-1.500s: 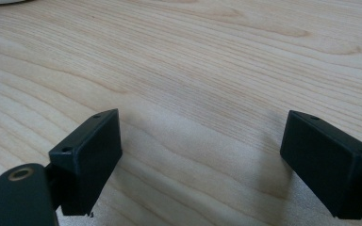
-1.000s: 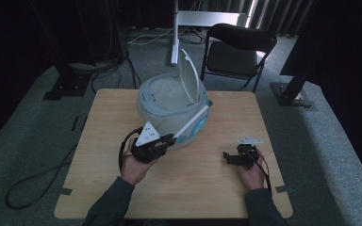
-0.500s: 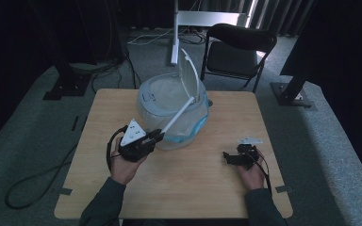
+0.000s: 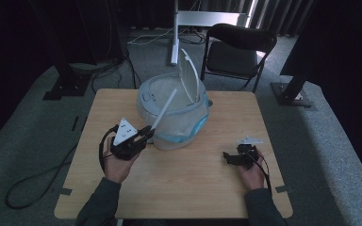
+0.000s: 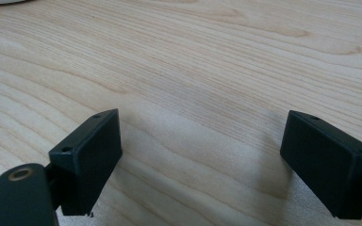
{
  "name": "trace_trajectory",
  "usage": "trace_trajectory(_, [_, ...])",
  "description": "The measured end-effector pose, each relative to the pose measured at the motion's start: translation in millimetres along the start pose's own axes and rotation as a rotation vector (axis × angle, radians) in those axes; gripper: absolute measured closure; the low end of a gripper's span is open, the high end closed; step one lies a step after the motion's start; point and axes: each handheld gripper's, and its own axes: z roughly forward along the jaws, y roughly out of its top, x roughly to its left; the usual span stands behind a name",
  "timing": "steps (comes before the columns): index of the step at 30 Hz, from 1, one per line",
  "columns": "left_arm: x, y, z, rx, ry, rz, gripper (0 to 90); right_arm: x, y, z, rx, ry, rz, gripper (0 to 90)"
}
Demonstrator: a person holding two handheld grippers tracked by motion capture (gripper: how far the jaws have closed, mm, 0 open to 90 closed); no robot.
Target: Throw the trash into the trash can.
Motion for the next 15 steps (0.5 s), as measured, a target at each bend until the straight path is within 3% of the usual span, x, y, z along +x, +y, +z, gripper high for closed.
trace_trajectory(15, [-0.4,3.7,20.5,0.040,0.022,0.001,78.7,-0.1,0.0,0.0,0.001,0.000,-0.001,12.1])
